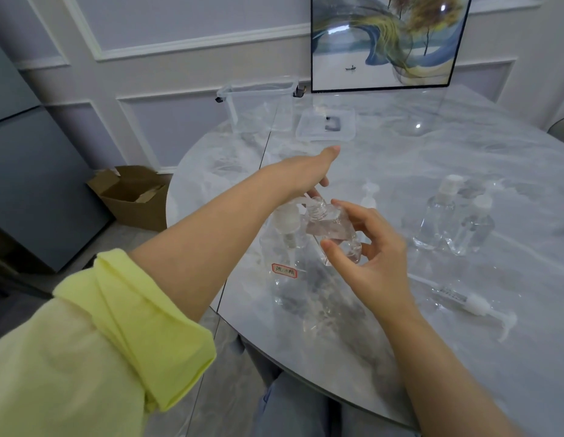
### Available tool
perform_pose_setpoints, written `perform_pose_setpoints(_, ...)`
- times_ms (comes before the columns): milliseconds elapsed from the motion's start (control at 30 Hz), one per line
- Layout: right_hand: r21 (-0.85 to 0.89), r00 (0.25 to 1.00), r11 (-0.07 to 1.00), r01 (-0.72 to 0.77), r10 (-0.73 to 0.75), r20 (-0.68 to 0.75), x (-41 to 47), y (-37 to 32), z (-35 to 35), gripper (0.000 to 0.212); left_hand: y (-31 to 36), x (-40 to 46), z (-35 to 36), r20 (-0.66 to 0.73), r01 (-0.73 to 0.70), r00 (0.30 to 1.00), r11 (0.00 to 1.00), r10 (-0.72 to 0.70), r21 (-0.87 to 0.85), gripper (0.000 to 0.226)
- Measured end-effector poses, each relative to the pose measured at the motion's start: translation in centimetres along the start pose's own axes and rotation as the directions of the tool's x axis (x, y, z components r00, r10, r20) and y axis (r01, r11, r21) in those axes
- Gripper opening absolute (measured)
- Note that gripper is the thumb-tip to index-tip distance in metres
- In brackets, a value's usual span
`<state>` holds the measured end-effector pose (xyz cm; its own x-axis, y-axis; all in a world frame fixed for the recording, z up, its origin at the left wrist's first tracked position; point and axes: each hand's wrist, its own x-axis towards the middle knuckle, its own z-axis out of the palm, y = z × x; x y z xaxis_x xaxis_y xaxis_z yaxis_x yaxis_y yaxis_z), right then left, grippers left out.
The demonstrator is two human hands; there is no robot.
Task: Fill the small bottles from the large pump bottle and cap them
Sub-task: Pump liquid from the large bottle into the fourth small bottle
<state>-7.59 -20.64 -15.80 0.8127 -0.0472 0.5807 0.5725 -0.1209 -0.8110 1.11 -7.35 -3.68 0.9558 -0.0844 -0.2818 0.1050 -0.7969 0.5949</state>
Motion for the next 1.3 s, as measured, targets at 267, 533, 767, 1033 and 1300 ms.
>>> perform_pose_setpoints(267, -0.014, 1.000, 1.000, 0.017, -0.017, -0.004, 0.02, -0.02, 0.01, 0.047, -0.07, 0.33, 0.16, -0.011, -0.028, 1.000, 1.000, 0.028, 0.004, 0.074)
perform_pose_setpoints(533, -0.055, 0.999, 0.998, 0.034, -0.034, -0.007, 0.13, 0.22, -0.06, 0.046, 0.01, 0.29, 0.28, -0.049, -0.047, 0.998, 0.999, 0.046, -0.013, 0.073)
perform_pose_setpoints(767, -0.045, 0.999, 0.998, 0.038, -0.039, -0.007, 0.01, 0.08, 0.05, 0.047, 0.38, 0.00, 0.07, -0.037, -0.044, 0.998, 0.999, 0.044, 0.001, 0.073)
perform_pose_setpoints(1033, -0.038, 0.999, 0.999, 0.033, -0.033, -0.004, -0.06, -0.02, 0.02, 0.045, 0.17, 0.20, -0.04, -0.068, -0.058, 0.996, 0.998, 0.058, 0.005, 0.072)
perform_pose_setpoints(1300, -0.044, 1.000, 0.999, 0.030, -0.030, 0.001, -0.09, 0.06, 0.01, 0.045, 0.09, 0.26, -0.07, -0.049, -0.058, 0.997, 0.998, 0.058, -0.008, 0.072)
